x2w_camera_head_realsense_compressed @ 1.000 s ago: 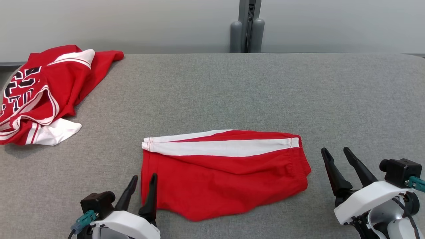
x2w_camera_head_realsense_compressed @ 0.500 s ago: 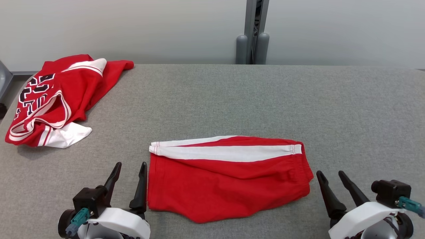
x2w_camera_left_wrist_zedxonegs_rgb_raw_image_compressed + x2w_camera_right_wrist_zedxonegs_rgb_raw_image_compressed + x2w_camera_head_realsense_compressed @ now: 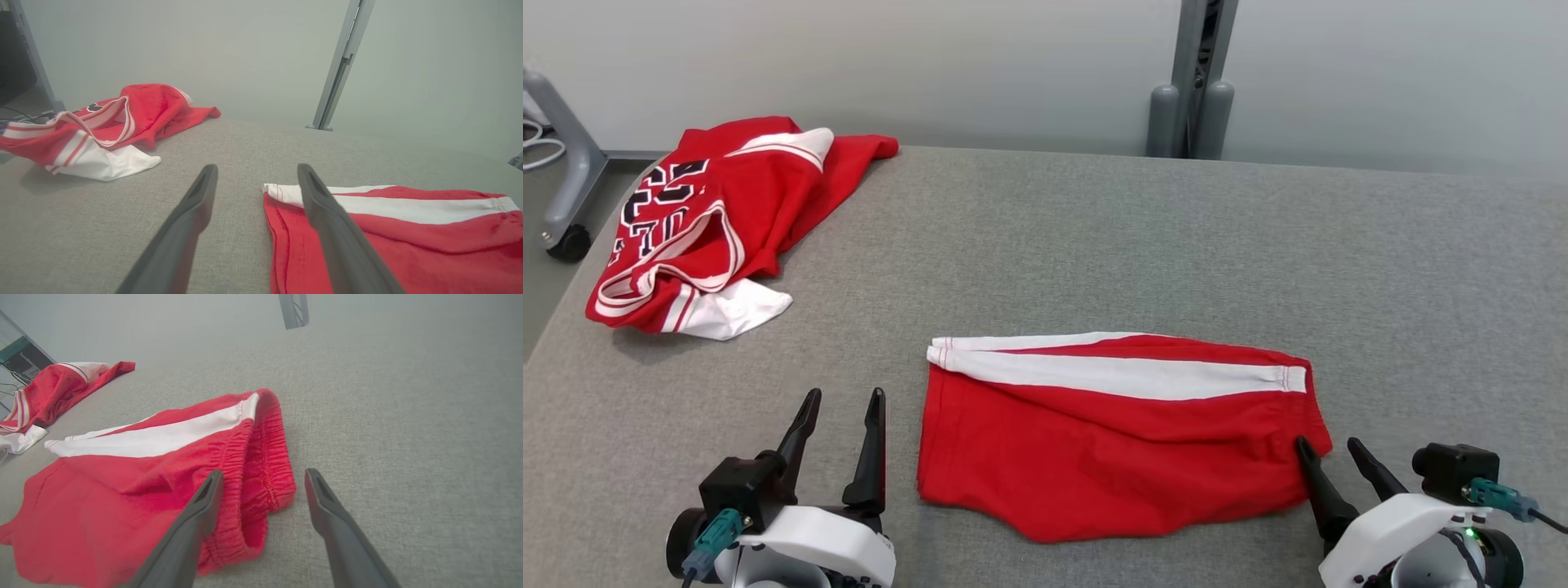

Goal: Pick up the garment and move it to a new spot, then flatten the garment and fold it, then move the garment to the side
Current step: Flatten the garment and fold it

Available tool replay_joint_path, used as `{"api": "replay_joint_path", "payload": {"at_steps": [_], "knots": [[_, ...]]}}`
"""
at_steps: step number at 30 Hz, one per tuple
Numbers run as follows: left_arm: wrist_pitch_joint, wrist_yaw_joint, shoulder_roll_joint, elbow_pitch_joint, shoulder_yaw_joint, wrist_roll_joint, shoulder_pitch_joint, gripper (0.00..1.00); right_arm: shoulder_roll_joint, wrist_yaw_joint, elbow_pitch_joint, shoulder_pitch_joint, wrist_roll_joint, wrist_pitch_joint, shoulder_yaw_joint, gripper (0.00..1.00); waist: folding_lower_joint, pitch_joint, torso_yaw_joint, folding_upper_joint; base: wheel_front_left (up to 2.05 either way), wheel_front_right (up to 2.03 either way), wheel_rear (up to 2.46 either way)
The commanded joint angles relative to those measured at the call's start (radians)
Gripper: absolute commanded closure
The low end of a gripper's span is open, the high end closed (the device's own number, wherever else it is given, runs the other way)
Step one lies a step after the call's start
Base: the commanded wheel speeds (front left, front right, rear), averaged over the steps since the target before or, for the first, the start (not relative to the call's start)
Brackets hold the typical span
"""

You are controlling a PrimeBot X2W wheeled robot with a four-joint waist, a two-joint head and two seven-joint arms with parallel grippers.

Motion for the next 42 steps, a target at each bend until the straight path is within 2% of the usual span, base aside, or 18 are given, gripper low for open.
{"api": "replay_joint_path", "payload": {"at_steps": [1, 7, 14, 15, 16, 18, 19, 21, 28, 29, 37, 42], "knots": [[-0.004, -0.001, 0.003, -0.003, 0.005, 0.002, 0.008, 0.00, -0.004, 0.000, 0.028, -0.020, 0.001, -0.012, -0.005, 0.00, 0.0000, 0.006, 0.010, 0.0000, 0.00, 0.00, 0.00], [-0.004, -0.005, -0.003, -0.005, 0.007, 0.005, -0.003, 0.00, -0.004, 0.000, 0.191, -0.090, 0.038, -0.051, -0.006, 0.00, 0.0000, 0.020, 0.040, 0.0000, 0.00, 0.00, 0.00], [-0.004, -0.010, -0.009, -0.005, 0.018, 0.010, 0.000, 0.00, -0.002, 0.000, 0.319, -0.126, 0.227, -0.100, 0.046, 0.00, 0.0000, 0.031, 0.054, 0.0000, 0.00, 0.00, 0.00], [-0.004, -0.011, -0.010, -0.005, 0.020, 0.011, 0.001, 0.00, 0.000, 0.000, 0.331, -0.131, 0.256, -0.105, 0.064, 0.08, 0.0000, 0.032, 0.054, 0.0000, 0.00, 0.00, 0.00], [-0.004, -0.012, -0.010, -0.005, 0.023, 0.011, 0.002, 0.00, 0.001, 0.000, 0.340, -0.136, 0.285, -0.109, 0.081, 0.53, 0.0000, 0.033, 0.053, 0.0000, 0.00, 0.00, 0.00], [-0.004, -0.010, -0.011, -0.006, 0.026, 0.014, 0.002, 0.00, 0.003, 0.000, 0.361, -0.148, 0.321, -0.126, 0.112, 0.70, 0.0000, 0.035, 0.050, 0.0000, 0.00, 0.00, 0.00], [-0.004, -0.010, -0.012, -0.007, 0.027, 0.014, 0.001, 0.00, 0.002, 0.000, 0.371, -0.155, 0.334, -0.135, 0.122, 0.75, 0.0000, 0.035, 0.049, 0.0000, 0.00, 0.00, 0.00], [-0.004, -0.010, -0.012, -0.007, 0.029, 0.018, -0.001, 0.00, 0.003, 0.000, 0.386, -0.171, 0.360, -0.149, 0.141, 1.00, 0.0000, 0.037, 0.045, 0.0000, 0.00, 0.00, 0.00], [-0.004, -0.010, -0.010, -0.008, 0.032, 0.019, 0.003, 0.00, -0.013, 0.000, 0.376, -0.215, 0.440, -0.161, 0.149, 1.00, 0.0000, 0.037, 0.019, 0.0000, 0.00, 0.00, 0.00], [-0.004, -0.010, -0.011, -0.010, 0.032, 0.021, 0.003, 0.00, -0.044, 0.000, 0.352, -0.222, 0.461, -0.150, 0.145, 1.00, 0.0000, 0.037, 0.005, 0.0000, 0.00, 0.00, 0.00], [-0.004, -0.019, -0.018, -0.016, 0.024, 0.017, -0.007, 0.00, -0.173, 0.000, 0.272, -0.222, 0.500, -0.098, 0.071, 1.00, 0.0000, 0.042, -0.049, 0.0000, 0.00, 0.00, 0.00], [-0.004, -0.020, -0.022, -0.015, 0.019, 0.015, -0.015, 0.00, -0.214, 0.000, 0.265, -0.226, 0.462, -0.080, 0.014, 1.00, 0.0000, 0.046, -0.074, 0.0000, 0.00, 0.00, 0.00]]}}
